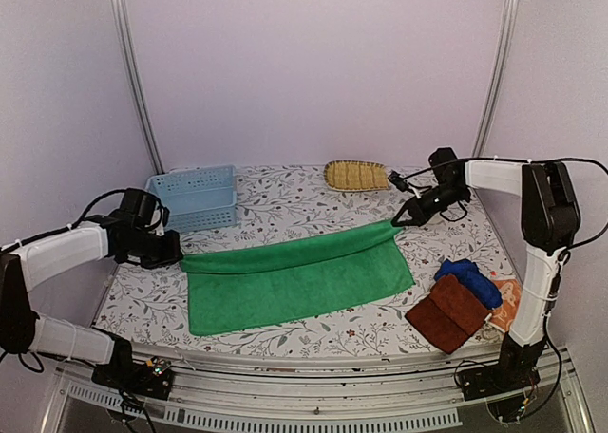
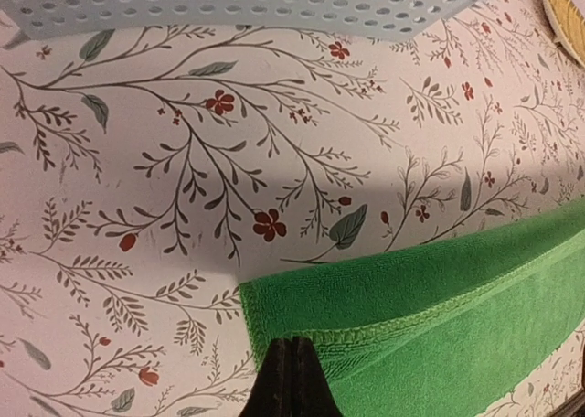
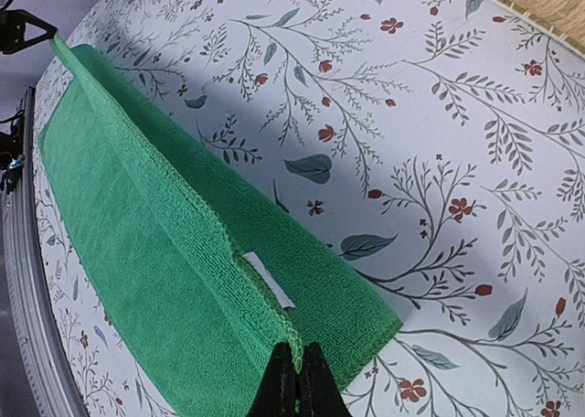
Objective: Roll the towels
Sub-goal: Fold the towel at the center of the board.
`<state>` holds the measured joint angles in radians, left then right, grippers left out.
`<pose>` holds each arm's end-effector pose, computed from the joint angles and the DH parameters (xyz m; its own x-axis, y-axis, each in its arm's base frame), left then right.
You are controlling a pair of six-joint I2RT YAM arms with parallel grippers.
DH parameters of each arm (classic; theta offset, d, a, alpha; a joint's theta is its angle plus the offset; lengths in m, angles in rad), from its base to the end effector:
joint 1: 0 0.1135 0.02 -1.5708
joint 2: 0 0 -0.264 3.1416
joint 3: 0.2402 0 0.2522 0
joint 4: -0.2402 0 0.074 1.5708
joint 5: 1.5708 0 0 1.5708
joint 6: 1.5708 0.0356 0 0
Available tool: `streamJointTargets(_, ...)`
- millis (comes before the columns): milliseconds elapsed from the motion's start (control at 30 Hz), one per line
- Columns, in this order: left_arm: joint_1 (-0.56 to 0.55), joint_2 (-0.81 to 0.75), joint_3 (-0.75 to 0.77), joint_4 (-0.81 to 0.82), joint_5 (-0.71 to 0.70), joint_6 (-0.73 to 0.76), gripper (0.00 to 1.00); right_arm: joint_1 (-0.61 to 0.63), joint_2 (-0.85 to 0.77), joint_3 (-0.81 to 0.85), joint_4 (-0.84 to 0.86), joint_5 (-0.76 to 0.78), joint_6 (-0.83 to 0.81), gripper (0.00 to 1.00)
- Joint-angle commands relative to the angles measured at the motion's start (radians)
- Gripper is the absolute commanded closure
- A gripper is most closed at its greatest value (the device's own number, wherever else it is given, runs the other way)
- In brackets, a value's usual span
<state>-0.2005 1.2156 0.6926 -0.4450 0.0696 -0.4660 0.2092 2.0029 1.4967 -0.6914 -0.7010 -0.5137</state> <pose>0.2273 -0.0487 0.2004 -0.8278 -0.2891 -0.4808 -0.1507 0.9401 -0.3059 0.3971 0.1078 0.1927 -0.6023 -0.5118 -0.6127 -0.7862 0.5135 0.3439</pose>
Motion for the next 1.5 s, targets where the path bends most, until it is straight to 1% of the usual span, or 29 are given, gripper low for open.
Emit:
streamJointTargets(0, -0.020, 0.018, 0.013, -0.084, 0.034, -0.025, 1.00, -0.010, -0.064, -0.072, 0.008, -0.025, -0.030, 0.97)
streamJointTargets(200, -0.053, 0.034, 0.032, -0.190, 0.036, -0.065, 1.00, -0.012, -0.121, -0.168, 0.010, -0.025, -0.050, 0.97)
streamJointTargets(467, -0.104, 0.063, 0.051, -0.275, 0.042, -0.092, 1.00, -0.011, -0.173, -0.263, 0.005, -0.016, -0.084, 0.97)
streamJointTargets(733, -0.132, 0.031, 0.058, -0.383, 0.054, -0.114, 1.00, -0.011, -0.217, -0.343, -0.011, 0.018, -0.129, 0.97)
streamJointTargets(900, -0.157, 0.028, 0.066, -0.437, 0.078, -0.124, 1.00, -0.011, -0.230, -0.379, -0.035, 0.027, -0.162, 0.97)
streamJointTargets(1100, -0.202, 0.041, 0.048, -0.448, 0.108, -0.134, 1.00, -0.011, -0.225, -0.403, -0.033, 0.056, -0.185, 0.97)
streamJointTargets(1367, -0.235, 0.049, 0.042, -0.487, 0.082, -0.153, 1.00, -0.012, -0.222, -0.424, -0.037, 0.081, -0.208, 0.97)
streamJointTargets(1467, -0.235, 0.051, 0.046, -0.527, 0.050, -0.152, 1.00, -0.012, -0.219, -0.430, -0.041, 0.084, -0.221, 0.97)
